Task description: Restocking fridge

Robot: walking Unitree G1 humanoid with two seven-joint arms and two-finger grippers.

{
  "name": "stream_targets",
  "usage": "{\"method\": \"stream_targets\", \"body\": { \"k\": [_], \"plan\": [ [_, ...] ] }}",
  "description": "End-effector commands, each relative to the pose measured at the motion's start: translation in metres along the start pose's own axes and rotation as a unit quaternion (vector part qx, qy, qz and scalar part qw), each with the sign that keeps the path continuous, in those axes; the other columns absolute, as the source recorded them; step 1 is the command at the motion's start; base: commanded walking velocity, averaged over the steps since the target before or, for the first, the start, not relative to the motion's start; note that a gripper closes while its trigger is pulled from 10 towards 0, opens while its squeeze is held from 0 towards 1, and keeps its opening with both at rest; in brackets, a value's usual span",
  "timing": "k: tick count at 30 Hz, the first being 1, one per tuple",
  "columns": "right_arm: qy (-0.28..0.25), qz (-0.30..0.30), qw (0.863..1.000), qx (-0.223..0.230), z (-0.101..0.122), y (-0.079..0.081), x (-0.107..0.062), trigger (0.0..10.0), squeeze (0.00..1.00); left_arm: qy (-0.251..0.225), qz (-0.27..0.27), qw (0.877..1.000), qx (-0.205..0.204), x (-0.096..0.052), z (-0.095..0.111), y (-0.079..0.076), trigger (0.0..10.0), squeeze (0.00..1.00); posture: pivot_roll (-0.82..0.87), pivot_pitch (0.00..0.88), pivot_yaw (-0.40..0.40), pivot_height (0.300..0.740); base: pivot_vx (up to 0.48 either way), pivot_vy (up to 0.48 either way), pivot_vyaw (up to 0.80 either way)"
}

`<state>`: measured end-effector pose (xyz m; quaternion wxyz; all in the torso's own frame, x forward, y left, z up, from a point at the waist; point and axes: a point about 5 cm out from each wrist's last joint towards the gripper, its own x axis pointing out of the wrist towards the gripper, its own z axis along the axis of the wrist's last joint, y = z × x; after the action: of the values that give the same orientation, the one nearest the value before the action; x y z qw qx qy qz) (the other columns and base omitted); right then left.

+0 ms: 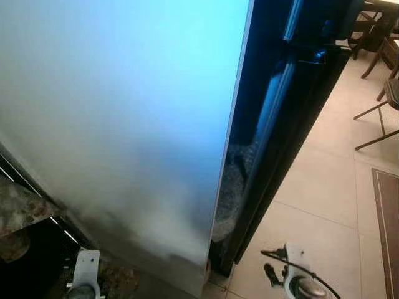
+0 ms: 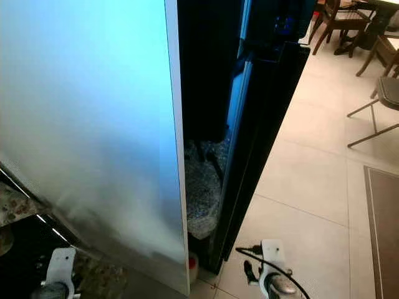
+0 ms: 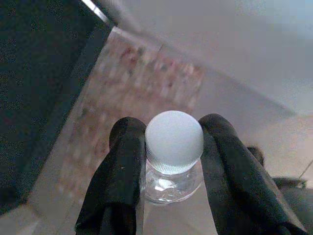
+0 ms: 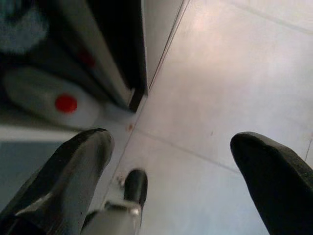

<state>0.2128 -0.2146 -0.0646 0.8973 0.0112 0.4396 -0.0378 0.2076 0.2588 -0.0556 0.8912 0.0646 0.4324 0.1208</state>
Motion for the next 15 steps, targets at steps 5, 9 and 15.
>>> {"method": "stream_targets", "body": {
  "k": [5, 9, 15],
  "plan": [
    [-0.004, -0.005, 1.000, 0.015, 0.008, -0.003, 0.001, 10.0, 0.00, -0.004, -0.003, 1.000, -0.010, 0.002, 0.010, -0.003, 10.0, 0.00, 0.02, 0.000, 0.002, 0.740, 0.000, 0.000, 0.00],
    [-0.007, -0.011, 1.000, 0.013, 0.013, -0.007, 0.001, 10.0, 0.00, -0.012, -0.005, 1.000, -0.023, 0.002, 0.015, -0.008, 10.0, 0.00, 0.03, 0.000, -0.030, 0.740, 0.000, 0.000, 0.00],
    [-0.006, -0.012, 1.000, 0.001, 0.014, -0.011, 0.000, 10.0, 0.00, -0.013, -0.005, 0.999, -0.033, 0.002, 0.014, -0.013, 10.0, 0.00, 0.03, 0.000, -0.053, 0.740, 0.000, 0.000, 0.00]
  ]
}}
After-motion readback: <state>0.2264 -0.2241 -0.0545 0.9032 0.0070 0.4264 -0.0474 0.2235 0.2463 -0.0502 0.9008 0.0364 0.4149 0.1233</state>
